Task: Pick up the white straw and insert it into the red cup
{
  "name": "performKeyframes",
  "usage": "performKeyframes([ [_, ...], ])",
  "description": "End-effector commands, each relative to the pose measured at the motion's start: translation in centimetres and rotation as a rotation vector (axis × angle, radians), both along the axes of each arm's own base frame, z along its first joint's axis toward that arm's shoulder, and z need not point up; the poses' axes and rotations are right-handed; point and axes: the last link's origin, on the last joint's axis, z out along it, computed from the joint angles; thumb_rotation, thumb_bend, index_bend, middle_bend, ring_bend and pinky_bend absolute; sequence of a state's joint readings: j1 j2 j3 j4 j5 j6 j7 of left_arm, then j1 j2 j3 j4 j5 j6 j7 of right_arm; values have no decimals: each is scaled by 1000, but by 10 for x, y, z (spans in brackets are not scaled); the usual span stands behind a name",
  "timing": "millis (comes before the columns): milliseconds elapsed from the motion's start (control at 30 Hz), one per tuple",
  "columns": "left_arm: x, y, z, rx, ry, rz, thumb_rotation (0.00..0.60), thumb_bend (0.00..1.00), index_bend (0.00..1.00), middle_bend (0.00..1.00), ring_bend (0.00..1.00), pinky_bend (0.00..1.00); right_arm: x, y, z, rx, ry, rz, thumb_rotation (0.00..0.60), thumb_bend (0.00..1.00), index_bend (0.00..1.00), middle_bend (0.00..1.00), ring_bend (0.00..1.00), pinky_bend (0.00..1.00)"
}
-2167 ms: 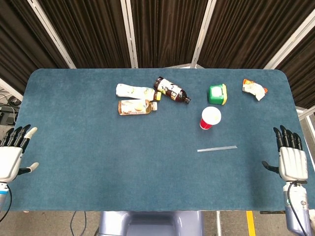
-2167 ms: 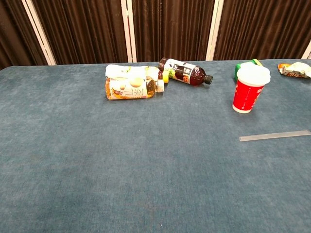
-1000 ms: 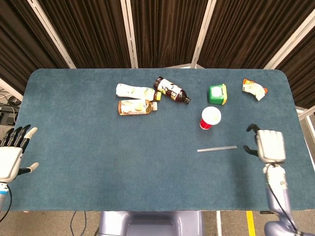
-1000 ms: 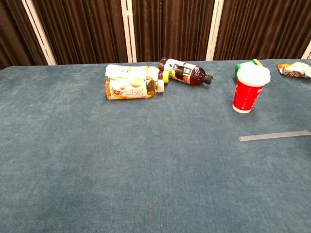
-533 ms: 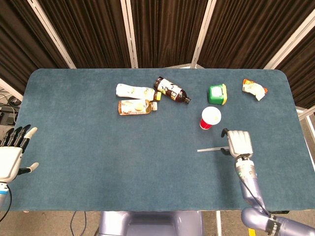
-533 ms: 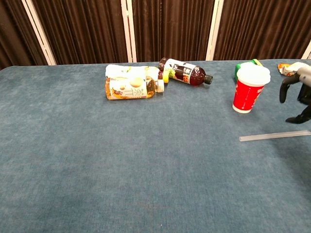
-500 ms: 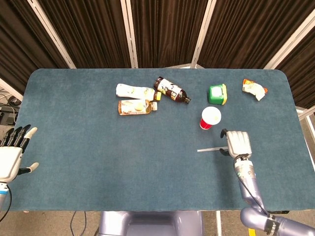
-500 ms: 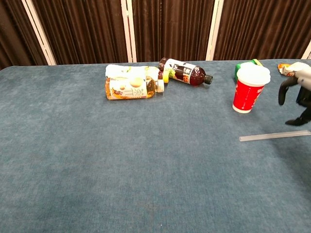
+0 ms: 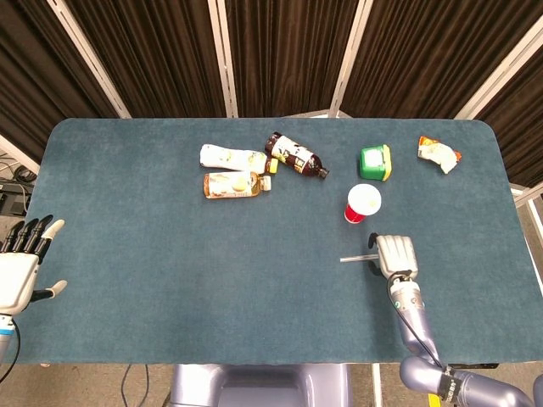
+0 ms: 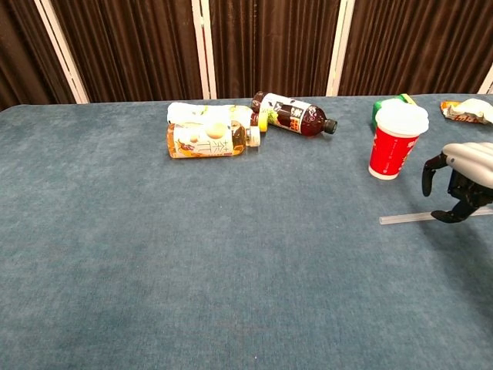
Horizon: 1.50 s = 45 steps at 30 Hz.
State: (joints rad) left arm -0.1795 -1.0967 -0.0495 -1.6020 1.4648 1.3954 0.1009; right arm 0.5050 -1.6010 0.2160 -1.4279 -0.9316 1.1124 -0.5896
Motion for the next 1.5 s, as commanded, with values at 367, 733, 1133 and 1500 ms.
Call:
performKeyframes([
  [367, 0, 0, 0, 0, 0, 0, 600, 49, 0, 0, 0, 0, 2, -4, -17, 27, -16, -4, 600, 307, 464, 1000, 819, 672],
  [733, 0, 0, 0, -1, 0, 0, 600, 48, 0, 0, 0, 0, 7, -5, -27, 28, -29, 6, 600, 313, 511, 1000, 820, 673],
  [1133, 0, 0, 0, -1, 0, -1, 600, 47, 0, 0, 0, 0, 5, -7, -30, 36, -29, -4, 600, 374, 512, 1000, 820, 673],
  [1500, 0, 0, 0, -2, 0, -1, 600, 50, 0, 0, 0, 0, 4, -6, -33, 62, -15, -11, 600, 393, 512, 1000, 820, 672],
])
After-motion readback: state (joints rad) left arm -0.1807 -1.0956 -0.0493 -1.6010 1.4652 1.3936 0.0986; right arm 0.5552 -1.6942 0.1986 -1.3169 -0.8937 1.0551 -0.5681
